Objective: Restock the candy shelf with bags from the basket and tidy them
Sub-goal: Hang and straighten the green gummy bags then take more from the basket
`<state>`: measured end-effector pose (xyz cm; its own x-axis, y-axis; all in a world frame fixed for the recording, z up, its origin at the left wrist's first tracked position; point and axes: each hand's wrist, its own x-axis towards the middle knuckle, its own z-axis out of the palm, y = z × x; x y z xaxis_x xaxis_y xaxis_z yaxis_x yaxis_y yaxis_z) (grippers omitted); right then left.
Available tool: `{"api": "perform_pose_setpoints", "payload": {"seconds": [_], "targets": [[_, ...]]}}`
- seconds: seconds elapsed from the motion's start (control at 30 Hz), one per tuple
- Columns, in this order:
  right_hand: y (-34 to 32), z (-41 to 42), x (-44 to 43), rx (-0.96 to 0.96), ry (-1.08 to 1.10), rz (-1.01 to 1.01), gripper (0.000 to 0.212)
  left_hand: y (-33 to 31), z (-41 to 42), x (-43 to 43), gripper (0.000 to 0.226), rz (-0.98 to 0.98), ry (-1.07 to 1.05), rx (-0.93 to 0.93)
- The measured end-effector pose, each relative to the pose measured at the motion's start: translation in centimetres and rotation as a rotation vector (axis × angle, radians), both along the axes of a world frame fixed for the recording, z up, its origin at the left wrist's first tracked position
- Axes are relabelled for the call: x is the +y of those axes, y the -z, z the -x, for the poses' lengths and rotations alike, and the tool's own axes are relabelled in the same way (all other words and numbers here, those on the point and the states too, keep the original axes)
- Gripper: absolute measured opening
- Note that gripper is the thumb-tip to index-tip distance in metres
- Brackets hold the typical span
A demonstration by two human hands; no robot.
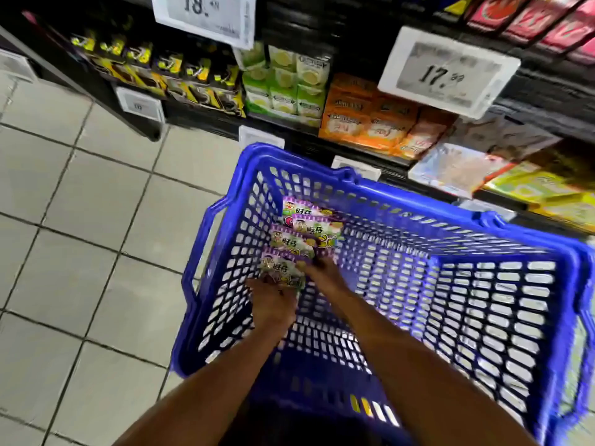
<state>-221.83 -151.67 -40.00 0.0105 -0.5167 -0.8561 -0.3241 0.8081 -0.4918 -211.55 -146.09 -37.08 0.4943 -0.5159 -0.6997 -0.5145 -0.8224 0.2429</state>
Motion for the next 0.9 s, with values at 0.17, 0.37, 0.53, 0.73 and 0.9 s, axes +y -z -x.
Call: {"api": "perform_pose_setpoints", "payload": {"seconds": [0.17, 0.37, 0.53, 0.73, 0.9], "targets": [[1.5, -0.7, 1.2, -0.003, -0.031, 0.019, 0.024, -0.5, -0.3, -0.2, 0.054, 0.047, 0.014, 0.131], [-3.8, 2.4, 2.3, 0.032, 0.113, 0.027, 0.018, -5.2, -0.4, 0.0, 0.035, 0.081, -0.094, 0.345], [-17.6, 3.8, 2.2, -0.153, 0.53, 0.047, 0.007, -17.2, -1.4, -0.8, 0.027, 0.172, -0.106, 0.538], [-40.0, 4.0, 0.2, -0.467, 0.657, 0.071, 0.025, -36.3, -1.8, -2.8, 0.028, 0.347, -0.104, 0.742], [-60.0, 4.3, -1.9, -0.484, 0.479, 0.318, 0.043, -54.8, -2.5, -4.9, 0.029, 0.586, -0.17, 0.732]]}}
